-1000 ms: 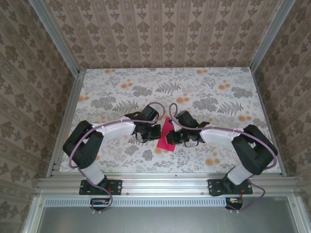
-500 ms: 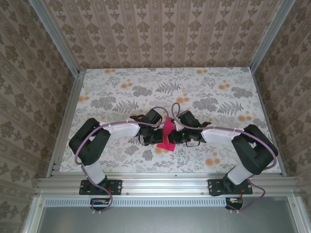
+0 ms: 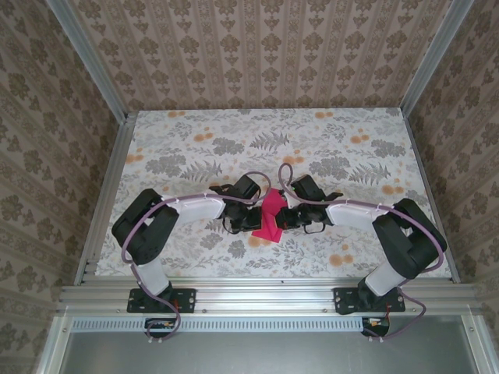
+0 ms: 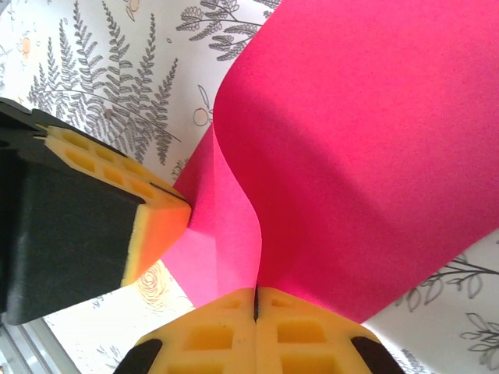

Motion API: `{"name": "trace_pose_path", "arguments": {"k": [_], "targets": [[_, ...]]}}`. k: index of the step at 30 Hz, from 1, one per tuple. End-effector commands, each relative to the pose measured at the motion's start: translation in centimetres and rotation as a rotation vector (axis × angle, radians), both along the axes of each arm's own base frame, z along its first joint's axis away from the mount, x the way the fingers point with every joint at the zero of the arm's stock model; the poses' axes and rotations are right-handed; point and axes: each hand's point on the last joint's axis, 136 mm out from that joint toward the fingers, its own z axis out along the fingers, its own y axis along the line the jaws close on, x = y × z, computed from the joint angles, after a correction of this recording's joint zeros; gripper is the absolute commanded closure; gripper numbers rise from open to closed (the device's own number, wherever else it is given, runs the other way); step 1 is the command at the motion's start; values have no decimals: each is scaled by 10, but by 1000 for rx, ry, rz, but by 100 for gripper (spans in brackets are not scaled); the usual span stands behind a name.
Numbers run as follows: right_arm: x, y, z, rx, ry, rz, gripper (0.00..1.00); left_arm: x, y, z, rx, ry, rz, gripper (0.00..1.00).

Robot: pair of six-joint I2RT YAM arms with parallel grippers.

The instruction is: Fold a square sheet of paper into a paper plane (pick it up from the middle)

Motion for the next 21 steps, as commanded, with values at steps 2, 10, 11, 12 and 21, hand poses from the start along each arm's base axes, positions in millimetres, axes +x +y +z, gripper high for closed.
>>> {"name": "trace_pose_path", "arguments": {"k": [2,10,11,12,21], "targets": [[4,1,2,-24,-34,84,95,-11,15,-23,110,24,-34,100],[12,1,0,-73,-89,168,95,-10,18,-22,131,18,-42,100],[12,0,-1,-79,-91,174,94,-10,18,-22,131,18,-43,100],[12,0,-3,-86,-91,181,94,-10,18,-21,130,18,-43,100],[21,-5,-5,-116,-148,203,95,-10,18,-22,131,19,-48,100]]}}
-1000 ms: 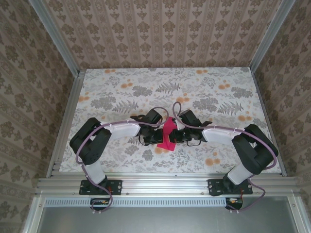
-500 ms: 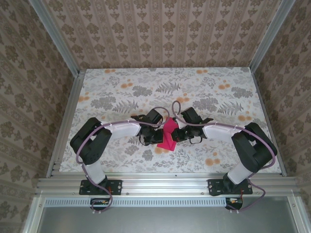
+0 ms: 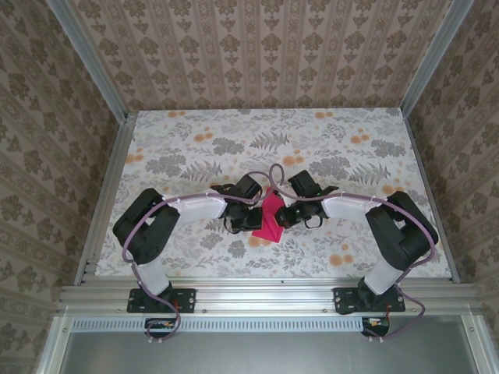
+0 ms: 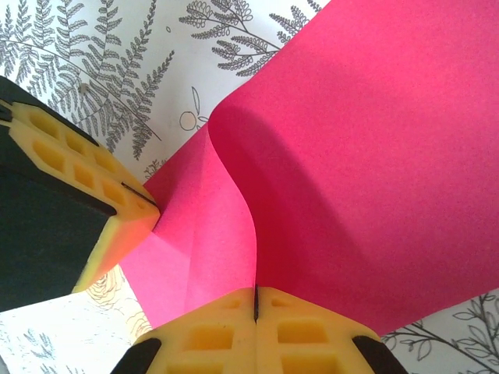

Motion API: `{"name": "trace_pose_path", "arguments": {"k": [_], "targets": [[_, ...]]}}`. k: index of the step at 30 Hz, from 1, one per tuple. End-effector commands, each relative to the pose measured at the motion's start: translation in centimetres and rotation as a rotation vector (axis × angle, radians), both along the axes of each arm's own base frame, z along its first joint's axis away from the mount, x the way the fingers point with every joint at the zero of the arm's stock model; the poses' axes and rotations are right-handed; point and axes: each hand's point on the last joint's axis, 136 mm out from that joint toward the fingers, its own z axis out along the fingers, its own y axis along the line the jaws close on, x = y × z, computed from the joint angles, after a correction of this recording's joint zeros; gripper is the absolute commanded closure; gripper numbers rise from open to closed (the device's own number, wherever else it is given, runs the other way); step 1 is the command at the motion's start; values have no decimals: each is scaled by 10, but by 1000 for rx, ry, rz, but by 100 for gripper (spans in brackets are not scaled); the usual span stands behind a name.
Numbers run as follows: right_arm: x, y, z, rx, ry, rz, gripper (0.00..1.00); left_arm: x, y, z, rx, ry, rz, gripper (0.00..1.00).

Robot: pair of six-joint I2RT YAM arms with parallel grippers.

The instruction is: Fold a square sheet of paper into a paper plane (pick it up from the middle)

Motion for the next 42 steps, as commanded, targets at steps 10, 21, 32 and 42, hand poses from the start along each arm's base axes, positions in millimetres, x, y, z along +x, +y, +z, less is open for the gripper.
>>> {"name": "trace_pose_path", "arguments": {"k": [10,21,32,42], "targets": [[13,-4,-1,-24,-54,22,95,-11,16,-21,107,31,-27,100],[10,-14,-10,-62,-38,-20,95,-11,16,-19,108,32,-30,100],[8,-17,-10,-69,-19,-44,94,-10,15,-18,108,31,-34,100],[-3,-10,1,9,-2,-35,94,-10,13,-19,107,33,-39,100]]}}
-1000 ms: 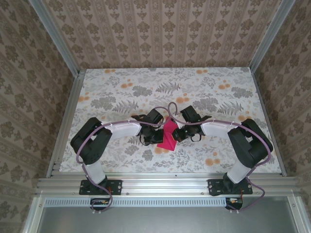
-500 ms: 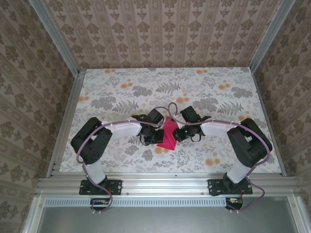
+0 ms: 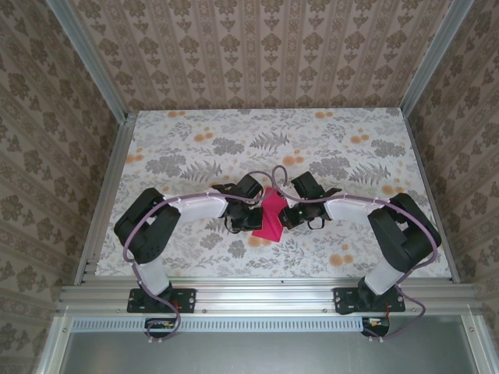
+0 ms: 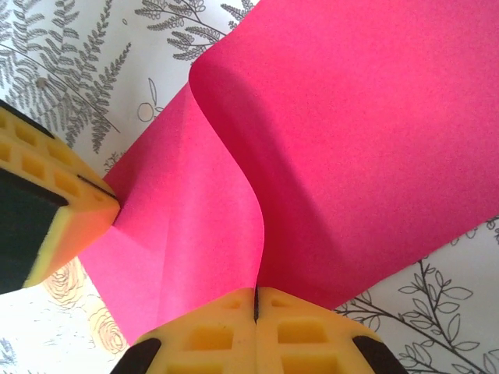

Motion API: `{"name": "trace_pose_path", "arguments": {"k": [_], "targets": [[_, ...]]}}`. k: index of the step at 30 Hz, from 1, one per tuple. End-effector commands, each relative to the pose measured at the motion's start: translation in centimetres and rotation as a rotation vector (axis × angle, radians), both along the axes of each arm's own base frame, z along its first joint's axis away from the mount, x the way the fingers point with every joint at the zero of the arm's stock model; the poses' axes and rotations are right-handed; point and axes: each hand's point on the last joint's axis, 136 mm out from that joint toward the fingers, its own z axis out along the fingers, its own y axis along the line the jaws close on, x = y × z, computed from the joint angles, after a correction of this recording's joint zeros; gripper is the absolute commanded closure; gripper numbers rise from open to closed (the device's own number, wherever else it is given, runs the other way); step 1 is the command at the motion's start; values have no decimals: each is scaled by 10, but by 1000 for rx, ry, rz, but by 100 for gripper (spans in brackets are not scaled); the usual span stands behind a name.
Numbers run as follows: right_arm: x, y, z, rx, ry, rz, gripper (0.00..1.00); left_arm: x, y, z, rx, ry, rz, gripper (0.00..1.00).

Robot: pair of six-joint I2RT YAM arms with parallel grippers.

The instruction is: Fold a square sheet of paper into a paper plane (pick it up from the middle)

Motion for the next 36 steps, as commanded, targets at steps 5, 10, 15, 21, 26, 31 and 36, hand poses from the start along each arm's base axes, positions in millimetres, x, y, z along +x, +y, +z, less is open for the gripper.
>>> {"name": "trace_pose_path", "arguments": {"k": [5,10,15,21,26,31,36], "targets": [[1,3,2,26,17,-3,93,-10,14,-19,93,36,-22,100],[7,1,-2,-4,11,-8,93,-10,15,-20,96,36,-24,100],[8,-1,-5,-22,10,-13,93,-11,15,-20,96,36,-23,100],[7,-2,-8,-30,19,-14,92,-11,16,-21,100,36,-24,100],[6,-6,-15,-53,29,-20,92,-11,15,-20,97,35,-26,100],[6,-6,-16,-55,30,-21,92,-12,16,-21,100,37,-30,100],[4,-8,-19,-66,41,-23,92,-10,13,-16,90,29,-29,100]]}}
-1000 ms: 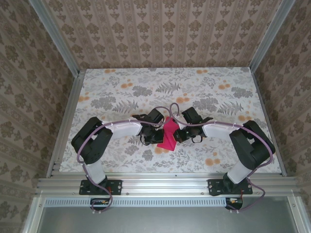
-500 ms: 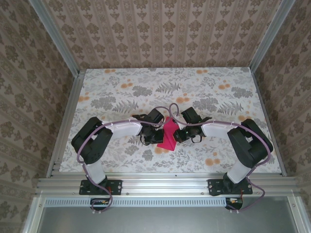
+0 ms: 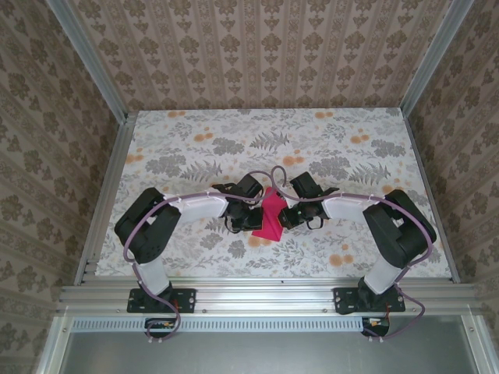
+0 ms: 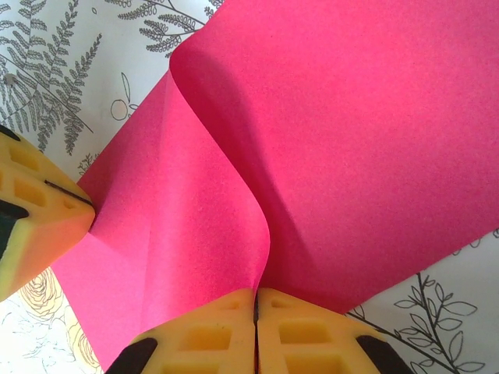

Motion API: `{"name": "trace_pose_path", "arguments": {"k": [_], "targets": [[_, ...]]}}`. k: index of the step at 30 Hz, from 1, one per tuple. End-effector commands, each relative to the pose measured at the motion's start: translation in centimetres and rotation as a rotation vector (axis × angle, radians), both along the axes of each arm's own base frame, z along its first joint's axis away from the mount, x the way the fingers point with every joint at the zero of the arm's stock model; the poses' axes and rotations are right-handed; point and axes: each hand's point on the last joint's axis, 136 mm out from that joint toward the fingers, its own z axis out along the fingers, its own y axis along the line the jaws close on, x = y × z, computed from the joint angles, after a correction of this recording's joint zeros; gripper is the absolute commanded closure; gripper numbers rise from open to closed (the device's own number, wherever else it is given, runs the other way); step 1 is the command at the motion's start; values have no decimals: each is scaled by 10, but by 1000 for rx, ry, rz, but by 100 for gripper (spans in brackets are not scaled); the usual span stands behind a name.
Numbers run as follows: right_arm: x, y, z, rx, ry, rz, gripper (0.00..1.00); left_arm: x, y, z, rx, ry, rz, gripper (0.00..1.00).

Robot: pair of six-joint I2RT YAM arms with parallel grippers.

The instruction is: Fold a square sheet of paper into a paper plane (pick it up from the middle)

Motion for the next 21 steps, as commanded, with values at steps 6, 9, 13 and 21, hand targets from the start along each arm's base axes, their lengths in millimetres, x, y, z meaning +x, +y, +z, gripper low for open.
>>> {"name": "trace_pose_path", "arguments": {"k": [6,9,13,21], "targets": [[-2,-8,-10,-46,29,-11,92,5,-4,19,3,-41,-15,91],[-3,-8,-11,-44,32,-9,92,17,-12,41,-58,-79,7,83],[-2,-7,-11,-42,30,-10,92,32,-20,58,-151,-112,57,76],[-3,-5,-11,-30,33,-10,92,48,-39,61,-278,-83,112,74]]}}
